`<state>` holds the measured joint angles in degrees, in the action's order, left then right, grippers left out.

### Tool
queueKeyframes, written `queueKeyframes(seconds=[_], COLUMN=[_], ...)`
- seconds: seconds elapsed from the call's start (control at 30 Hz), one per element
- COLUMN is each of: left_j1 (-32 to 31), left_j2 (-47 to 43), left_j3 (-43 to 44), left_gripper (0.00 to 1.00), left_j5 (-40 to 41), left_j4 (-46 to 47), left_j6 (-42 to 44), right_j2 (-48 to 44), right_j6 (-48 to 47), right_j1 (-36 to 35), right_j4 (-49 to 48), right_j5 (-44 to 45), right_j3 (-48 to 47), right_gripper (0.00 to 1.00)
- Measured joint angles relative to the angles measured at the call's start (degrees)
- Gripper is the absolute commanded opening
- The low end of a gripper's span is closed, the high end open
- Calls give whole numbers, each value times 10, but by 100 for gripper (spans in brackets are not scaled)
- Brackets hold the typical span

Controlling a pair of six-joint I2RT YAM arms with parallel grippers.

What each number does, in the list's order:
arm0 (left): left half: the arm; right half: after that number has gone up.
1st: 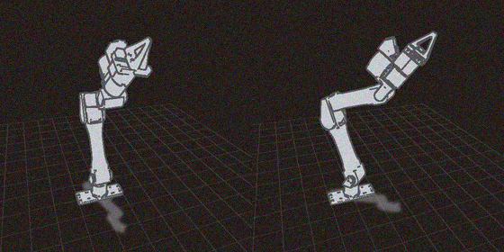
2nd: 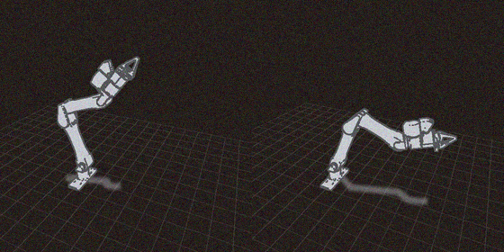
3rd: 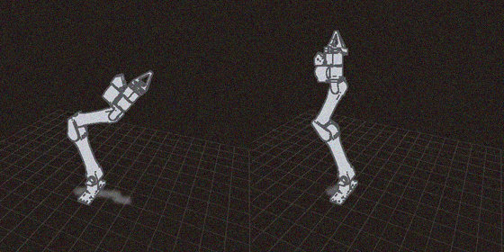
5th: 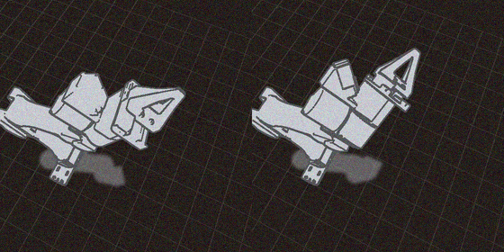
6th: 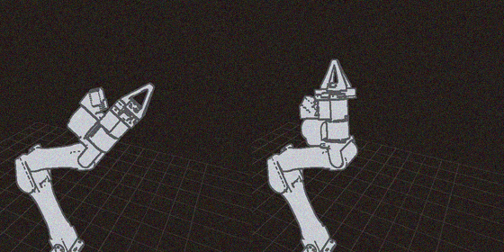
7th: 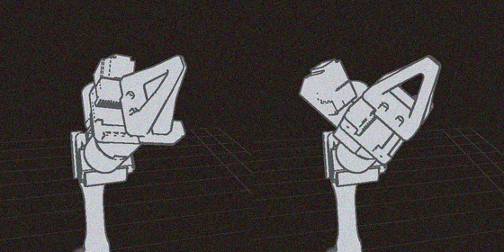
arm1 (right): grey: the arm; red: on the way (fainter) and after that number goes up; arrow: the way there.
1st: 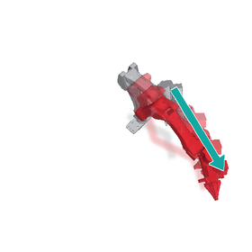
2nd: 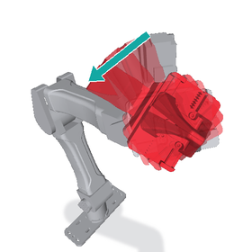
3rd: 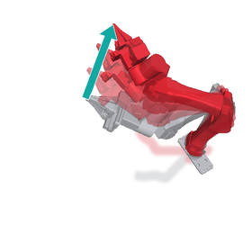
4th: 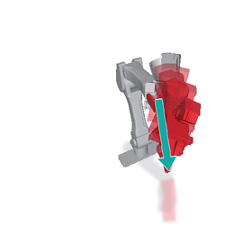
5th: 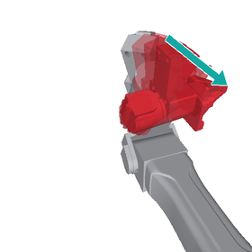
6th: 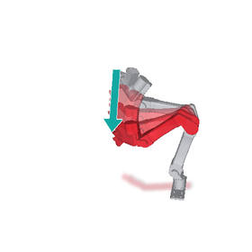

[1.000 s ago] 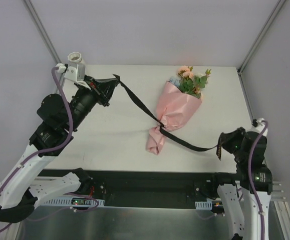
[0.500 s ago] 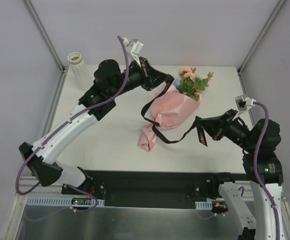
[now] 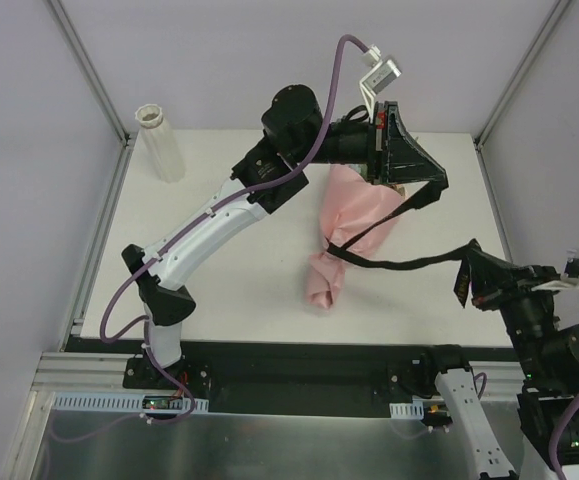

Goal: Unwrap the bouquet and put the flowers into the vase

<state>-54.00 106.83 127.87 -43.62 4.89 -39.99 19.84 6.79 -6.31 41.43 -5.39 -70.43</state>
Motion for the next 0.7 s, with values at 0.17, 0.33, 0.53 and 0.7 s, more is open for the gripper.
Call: queueKeyframes(seconds=[0.17, 0.33, 0.53, 0.7], left_j1=[-7, -7, -2, 21], left_j2=[21, 22, 19, -12], left_j3=[42, 19, -35, -99], left_gripper=[0, 0, 0, 0], left_j5=[-14, -11, -2, 9], left_j4=[5, 6, -28, -54], left_j6=[-17, -26, -9, 5], right_j2=[-10, 24, 50, 55], right_j6=[-14, -50, 7, 61], right_j1=[0, 0, -7, -20], right_j4=[18, 16, -139, -233], right_j5=[30, -90, -363, -423], right_j3=[-9, -10, 69, 180], right_gripper=[1, 1, 1, 1])
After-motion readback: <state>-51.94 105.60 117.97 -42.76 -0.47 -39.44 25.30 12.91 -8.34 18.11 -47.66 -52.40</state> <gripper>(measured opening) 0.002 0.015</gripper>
